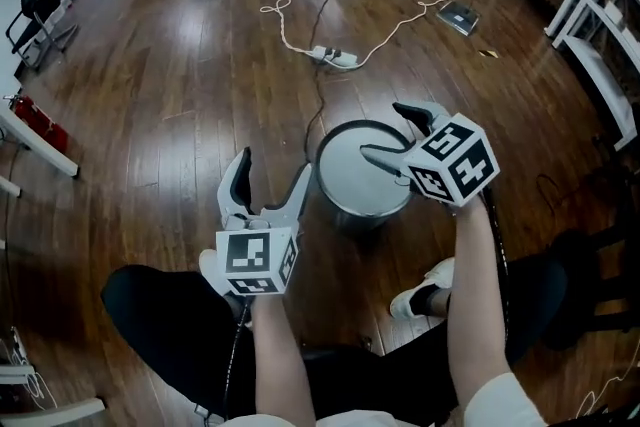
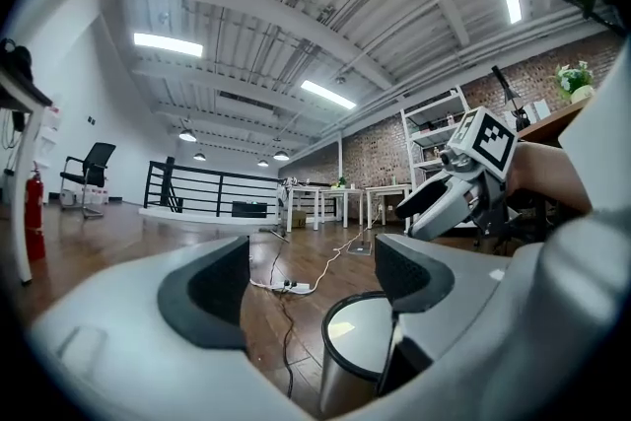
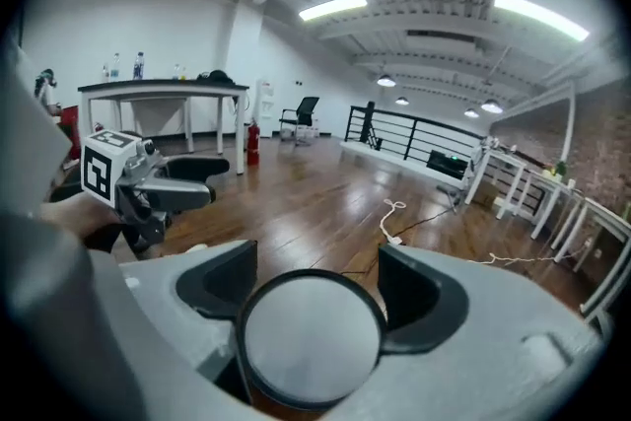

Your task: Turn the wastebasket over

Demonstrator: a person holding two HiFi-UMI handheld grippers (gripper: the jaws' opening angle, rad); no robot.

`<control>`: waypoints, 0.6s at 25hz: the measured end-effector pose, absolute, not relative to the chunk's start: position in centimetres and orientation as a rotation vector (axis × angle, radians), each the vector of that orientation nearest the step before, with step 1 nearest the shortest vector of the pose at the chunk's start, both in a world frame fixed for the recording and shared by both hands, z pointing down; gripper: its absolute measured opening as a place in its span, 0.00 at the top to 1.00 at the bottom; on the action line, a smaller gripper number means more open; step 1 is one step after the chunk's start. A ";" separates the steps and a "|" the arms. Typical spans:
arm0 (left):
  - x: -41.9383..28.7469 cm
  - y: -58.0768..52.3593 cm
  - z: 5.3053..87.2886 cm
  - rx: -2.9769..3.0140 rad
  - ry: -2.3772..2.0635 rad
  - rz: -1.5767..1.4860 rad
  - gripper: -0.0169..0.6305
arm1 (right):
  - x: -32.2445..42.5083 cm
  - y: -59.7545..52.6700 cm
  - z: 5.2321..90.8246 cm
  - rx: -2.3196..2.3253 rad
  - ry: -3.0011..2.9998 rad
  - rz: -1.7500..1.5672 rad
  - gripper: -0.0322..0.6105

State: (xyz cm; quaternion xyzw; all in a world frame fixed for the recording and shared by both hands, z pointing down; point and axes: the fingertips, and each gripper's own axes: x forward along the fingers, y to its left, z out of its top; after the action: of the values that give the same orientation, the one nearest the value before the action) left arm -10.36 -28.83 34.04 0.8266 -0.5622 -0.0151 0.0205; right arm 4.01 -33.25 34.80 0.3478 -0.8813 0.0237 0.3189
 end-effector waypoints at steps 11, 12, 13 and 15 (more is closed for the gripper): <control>-13.4 -29.3 37.2 2.448 -1.770 -0.008 0.32 | -4.2 -32.1 49.4 0.512 -2.102 0.263 0.37; -13.5 -29.4 37.4 2.441 -1.772 -0.010 0.32 | -4.5 -31.8 50.4 0.504 -2.085 0.277 0.37; -13.6 -29.5 37.5 2.436 -1.775 -0.011 0.32 | -4.6 -31.6 51.4 0.506 -2.069 0.289 0.37; -13.7 -29.7 37.8 2.429 -1.779 -0.011 0.32 | -4.9 -31.4 53.2 0.530 -2.037 0.306 0.37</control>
State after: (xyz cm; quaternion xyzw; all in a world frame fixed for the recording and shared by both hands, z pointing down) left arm -13.71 -29.69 37.82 0.8050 -0.5897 -0.0037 0.0653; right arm -4.93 -31.44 53.16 0.2180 -0.8370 0.1257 0.4859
